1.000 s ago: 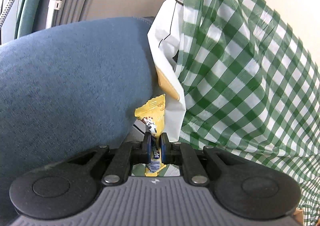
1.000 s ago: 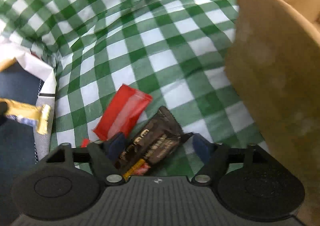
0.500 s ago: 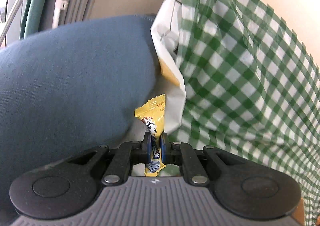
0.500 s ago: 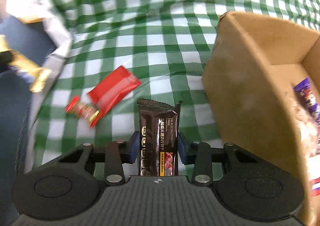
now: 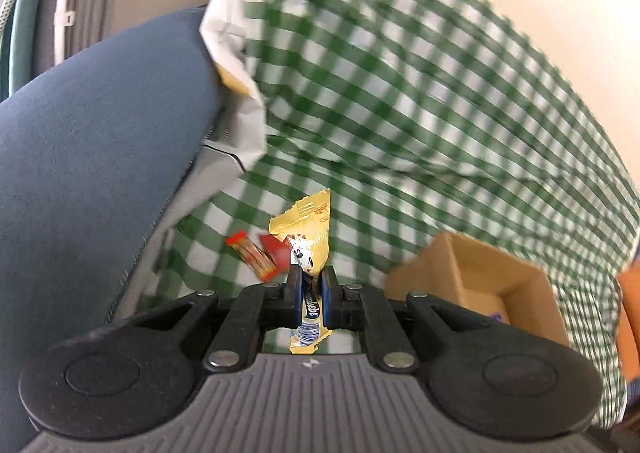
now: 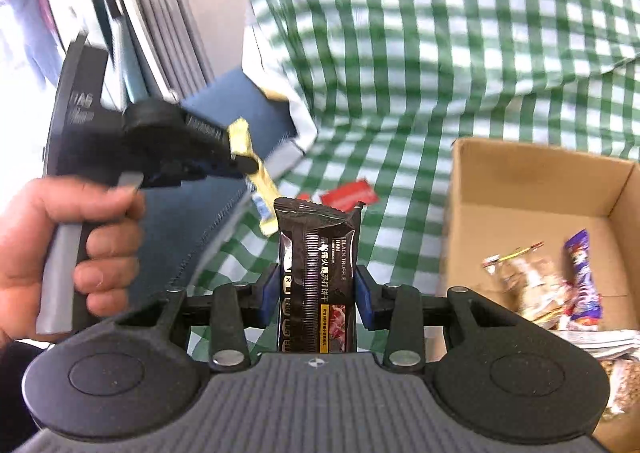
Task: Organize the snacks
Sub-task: 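Carry the yellow wafer bar and dark chocolate bar with both tools over the box, then open both tools to drop the wafer bar and dark chocolate bar into the box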
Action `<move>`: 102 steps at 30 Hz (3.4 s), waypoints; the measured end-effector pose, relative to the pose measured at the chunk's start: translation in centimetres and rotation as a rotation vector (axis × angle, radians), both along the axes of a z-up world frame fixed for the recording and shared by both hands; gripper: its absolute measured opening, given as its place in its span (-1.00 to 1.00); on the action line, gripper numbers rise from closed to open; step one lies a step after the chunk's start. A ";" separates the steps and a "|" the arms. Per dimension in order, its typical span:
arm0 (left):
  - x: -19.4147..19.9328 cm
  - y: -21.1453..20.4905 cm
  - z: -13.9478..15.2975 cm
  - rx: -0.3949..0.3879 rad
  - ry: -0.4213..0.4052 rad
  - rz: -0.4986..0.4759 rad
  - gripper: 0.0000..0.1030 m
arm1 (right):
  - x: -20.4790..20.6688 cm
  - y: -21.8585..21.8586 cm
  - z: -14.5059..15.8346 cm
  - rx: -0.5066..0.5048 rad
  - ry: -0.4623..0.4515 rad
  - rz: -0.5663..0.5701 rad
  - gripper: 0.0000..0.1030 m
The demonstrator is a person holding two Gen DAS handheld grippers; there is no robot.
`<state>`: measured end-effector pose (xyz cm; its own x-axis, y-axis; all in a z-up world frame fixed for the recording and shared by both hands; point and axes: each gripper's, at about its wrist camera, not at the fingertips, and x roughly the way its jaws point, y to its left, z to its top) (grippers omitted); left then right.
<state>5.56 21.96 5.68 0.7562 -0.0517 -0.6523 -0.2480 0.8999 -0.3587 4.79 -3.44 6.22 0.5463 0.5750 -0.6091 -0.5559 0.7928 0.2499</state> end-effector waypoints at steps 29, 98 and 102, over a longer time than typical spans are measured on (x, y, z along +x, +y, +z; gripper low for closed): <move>-2.1 -8.2 0.4 0.258 -0.199 -0.120 -0.82 | -3.2 -14.4 -0.9 0.256 -0.131 -0.281 -0.20; -4.7 -20.3 0.6 0.305 -0.485 -0.545 -0.82 | -3.8 -17.6 -0.7 0.026 -0.340 -0.675 -0.20; -4.7 -20.6 0.6 0.304 -0.486 -0.549 -0.82 | -4.1 -17.2 -0.6 0.014 -0.358 -0.652 -0.20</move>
